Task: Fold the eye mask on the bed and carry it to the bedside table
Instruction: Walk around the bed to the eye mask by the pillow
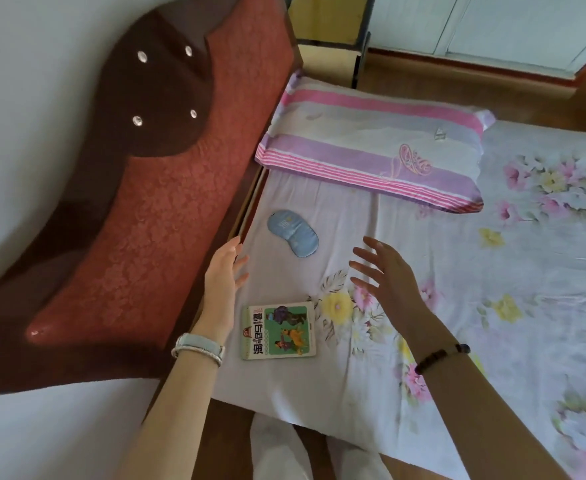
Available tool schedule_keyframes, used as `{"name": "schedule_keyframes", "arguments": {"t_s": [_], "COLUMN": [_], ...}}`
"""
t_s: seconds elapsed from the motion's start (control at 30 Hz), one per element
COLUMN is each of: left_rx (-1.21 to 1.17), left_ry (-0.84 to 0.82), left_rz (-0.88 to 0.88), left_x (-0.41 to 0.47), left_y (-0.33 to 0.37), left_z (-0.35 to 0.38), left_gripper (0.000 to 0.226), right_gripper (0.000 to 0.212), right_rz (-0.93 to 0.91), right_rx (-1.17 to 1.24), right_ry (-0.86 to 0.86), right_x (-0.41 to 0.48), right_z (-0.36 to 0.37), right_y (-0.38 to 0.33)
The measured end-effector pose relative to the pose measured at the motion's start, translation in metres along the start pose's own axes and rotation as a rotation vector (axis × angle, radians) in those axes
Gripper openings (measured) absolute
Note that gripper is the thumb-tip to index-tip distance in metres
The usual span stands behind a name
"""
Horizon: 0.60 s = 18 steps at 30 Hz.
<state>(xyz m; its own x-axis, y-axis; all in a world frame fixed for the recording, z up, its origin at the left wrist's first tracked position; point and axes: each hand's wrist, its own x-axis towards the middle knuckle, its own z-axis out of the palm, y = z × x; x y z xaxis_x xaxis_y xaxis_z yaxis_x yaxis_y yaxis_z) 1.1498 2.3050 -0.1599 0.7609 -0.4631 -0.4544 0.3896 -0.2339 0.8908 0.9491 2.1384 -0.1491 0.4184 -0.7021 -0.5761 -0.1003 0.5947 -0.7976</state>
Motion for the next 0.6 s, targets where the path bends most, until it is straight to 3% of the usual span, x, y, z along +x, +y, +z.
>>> {"name": "schedule_keyframes", "arguments": {"t_s": [0.3,0.6], "left_rx": [0.047,0.133], "left_ry": [-0.083,-0.134], "left_rz": [-0.159,-0.136], "left_x": [0.11,0.219], "left_y": [-0.034,-0.105], "left_z": [0.004,0.025], "left_gripper": [0.037,0.036], "right_gripper": [0.029,0.028], "right_rz": [0.04,0.096], "right_rx": [0.042,0.073], "right_ry": [0.182,0.254], "right_x": [0.065,0.153], "right_z": [0.04,0.062], "right_y": [0.043,0.109]}}
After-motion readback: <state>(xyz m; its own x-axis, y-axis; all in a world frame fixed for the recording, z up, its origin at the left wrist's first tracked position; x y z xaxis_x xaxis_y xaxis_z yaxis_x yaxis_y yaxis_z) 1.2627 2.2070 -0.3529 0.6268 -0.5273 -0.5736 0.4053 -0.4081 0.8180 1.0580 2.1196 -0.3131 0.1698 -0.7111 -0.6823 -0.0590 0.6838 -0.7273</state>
